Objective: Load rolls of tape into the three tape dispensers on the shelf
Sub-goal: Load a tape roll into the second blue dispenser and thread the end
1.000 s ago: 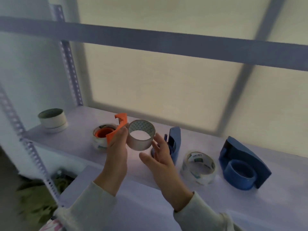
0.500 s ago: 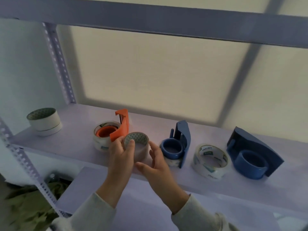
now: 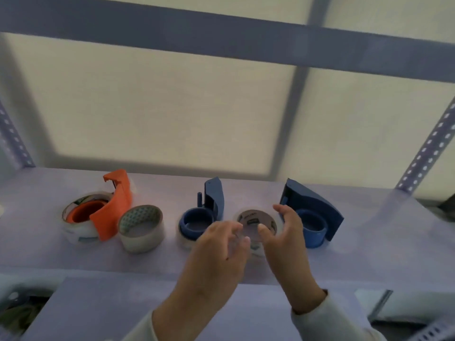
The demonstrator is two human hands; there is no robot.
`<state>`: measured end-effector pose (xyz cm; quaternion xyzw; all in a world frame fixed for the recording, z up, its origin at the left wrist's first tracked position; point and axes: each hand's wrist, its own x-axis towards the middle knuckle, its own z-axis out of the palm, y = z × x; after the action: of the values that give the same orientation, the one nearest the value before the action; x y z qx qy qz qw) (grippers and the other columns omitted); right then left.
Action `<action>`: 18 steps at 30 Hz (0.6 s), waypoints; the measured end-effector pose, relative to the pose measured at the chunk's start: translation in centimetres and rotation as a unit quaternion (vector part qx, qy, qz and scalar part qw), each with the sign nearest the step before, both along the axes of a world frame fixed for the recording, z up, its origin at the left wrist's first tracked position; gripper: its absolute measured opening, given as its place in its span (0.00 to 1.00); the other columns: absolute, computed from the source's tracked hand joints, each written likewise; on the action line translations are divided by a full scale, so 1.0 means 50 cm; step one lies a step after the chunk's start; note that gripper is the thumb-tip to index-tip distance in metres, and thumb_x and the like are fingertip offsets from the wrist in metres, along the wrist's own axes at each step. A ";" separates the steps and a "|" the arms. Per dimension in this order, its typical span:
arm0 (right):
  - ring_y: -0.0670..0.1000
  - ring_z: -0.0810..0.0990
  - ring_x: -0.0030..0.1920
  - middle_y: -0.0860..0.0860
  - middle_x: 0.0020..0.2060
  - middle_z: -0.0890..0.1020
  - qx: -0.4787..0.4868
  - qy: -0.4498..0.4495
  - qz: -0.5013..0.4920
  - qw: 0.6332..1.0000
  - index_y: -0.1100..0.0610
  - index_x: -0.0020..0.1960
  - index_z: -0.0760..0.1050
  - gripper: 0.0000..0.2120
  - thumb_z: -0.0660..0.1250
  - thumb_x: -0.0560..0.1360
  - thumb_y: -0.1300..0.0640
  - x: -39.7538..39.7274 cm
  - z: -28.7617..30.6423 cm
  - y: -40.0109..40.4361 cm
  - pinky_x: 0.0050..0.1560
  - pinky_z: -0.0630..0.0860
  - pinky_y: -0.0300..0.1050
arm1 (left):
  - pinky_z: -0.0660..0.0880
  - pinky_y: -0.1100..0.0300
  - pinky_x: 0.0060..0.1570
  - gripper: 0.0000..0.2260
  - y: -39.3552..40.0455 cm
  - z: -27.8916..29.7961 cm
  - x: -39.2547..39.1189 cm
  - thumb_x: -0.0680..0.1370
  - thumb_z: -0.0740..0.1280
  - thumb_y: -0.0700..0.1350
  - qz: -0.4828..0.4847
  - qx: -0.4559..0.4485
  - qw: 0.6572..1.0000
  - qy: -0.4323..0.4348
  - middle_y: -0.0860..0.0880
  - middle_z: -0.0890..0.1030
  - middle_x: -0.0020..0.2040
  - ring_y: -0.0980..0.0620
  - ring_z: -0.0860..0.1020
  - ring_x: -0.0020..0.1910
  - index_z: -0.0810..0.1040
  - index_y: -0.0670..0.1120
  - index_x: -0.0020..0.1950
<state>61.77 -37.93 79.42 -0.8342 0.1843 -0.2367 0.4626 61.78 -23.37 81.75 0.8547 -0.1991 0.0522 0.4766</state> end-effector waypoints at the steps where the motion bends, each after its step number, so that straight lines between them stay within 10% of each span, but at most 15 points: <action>1: 0.51 0.73 0.63 0.47 0.62 0.70 0.022 0.022 0.011 0.999 0.51 0.69 0.63 0.26 0.68 0.74 0.58 0.002 -0.004 -0.007 0.63 0.75 0.52 | 0.72 0.66 0.58 0.18 -0.018 -0.011 -0.003 0.77 0.62 0.55 -0.008 0.041 0.999 0.001 0.55 0.75 0.63 0.62 0.74 0.59 0.71 0.53 0.66; 6: 0.53 0.77 0.59 0.53 0.62 0.75 0.103 0.088 0.048 0.990 0.56 0.73 0.59 0.32 0.70 0.73 0.59 0.008 -0.007 -0.032 0.60 0.77 0.51 | 0.53 0.56 0.75 0.39 -0.070 -0.059 0.012 0.73 0.61 0.64 -0.021 0.041 0.984 0.171 0.53 0.55 0.78 0.53 0.54 0.76 0.48 0.50 0.77; 11: 0.39 0.76 0.44 0.39 0.45 0.75 0.063 0.077 0.087 0.991 0.47 0.57 0.66 0.17 0.67 0.75 0.63 -0.001 0.007 -0.049 0.36 0.72 0.27 | 0.70 0.54 0.67 0.36 -0.090 -0.069 0.019 0.70 0.68 0.59 -0.015 -0.084 0.975 0.207 0.54 0.72 0.67 0.55 0.71 0.66 0.58 0.52 0.74; 18: 0.37 0.77 0.50 0.39 0.50 0.78 0.002 -0.032 0.083 0.996 0.47 0.60 0.70 0.17 0.61 0.78 0.65 -0.026 0.064 -0.102 0.45 0.69 0.21 | 0.62 0.68 0.63 0.28 -0.140 -0.032 -0.010 0.73 0.71 0.45 -0.039 -0.163 0.976 0.138 0.68 0.70 0.59 0.70 0.69 0.60 0.61 0.67 0.62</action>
<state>60.45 -43.02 82.62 -0.8379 0.1002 -0.2234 0.4879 61.27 -30.36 80.14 0.7559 -0.1536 -0.0528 0.6342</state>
